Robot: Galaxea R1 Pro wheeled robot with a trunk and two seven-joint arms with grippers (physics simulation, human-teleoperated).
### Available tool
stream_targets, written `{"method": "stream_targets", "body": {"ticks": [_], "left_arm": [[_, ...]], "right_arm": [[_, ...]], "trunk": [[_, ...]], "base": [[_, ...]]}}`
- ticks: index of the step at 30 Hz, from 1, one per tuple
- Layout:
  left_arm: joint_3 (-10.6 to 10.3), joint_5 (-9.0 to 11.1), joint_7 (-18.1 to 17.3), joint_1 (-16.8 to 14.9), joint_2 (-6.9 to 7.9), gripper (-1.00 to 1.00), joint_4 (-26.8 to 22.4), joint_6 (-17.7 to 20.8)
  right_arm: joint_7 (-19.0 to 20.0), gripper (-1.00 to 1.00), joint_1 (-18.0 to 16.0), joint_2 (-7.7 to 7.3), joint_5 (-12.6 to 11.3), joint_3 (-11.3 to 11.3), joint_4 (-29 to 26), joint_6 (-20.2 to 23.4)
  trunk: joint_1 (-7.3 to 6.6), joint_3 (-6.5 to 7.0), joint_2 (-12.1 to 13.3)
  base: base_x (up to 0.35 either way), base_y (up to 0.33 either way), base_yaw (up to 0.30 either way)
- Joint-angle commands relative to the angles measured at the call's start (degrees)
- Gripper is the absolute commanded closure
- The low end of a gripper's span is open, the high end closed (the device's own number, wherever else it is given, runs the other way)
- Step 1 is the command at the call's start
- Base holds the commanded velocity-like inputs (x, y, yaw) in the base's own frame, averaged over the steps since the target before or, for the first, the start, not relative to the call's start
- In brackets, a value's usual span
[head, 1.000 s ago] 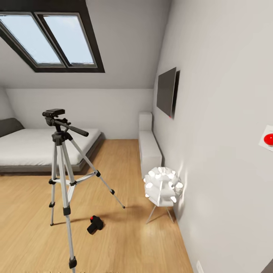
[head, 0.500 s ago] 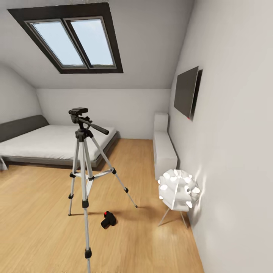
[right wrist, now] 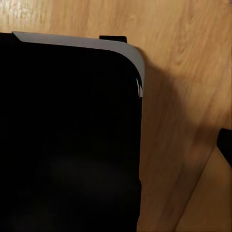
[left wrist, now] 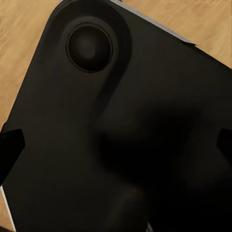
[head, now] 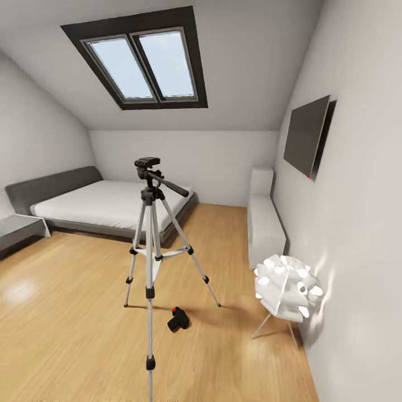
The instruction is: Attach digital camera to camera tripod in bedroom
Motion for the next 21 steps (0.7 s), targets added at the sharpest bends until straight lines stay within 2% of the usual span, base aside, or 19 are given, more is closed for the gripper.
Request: {"method": "stream_targets", "body": {"ticks": [1,9,21], "left_arm": [[0.0,0.2,0.0,0.0,-0.01,-1.00,-0.1,0.0],[0.0,0.2,0.0,0.0,0.00,-1.00,-0.1,0.0],[0.0,0.1,0.0,0.0,0.00,-1.00,-0.1,0.0]], "right_arm": [[-0.1,-1.00,0.0,0.00,0.1,0.0,0.0,-0.1],[-0.1,-1.00,0.0,0.00,0.1,0.0,0.0,-0.2],[0.0,-1.00,0.0,-0.03,0.1,0.0,0.0,-0.2]], "trunk": [[0.00,-0.04,0.0],[0.00,-0.04,0.0],[0.00,-0.04,0.0]], "base": [[0.005,0.000,0.278],[0.094,-0.018,0.278],[0.277,-0.084,0.278]]}}
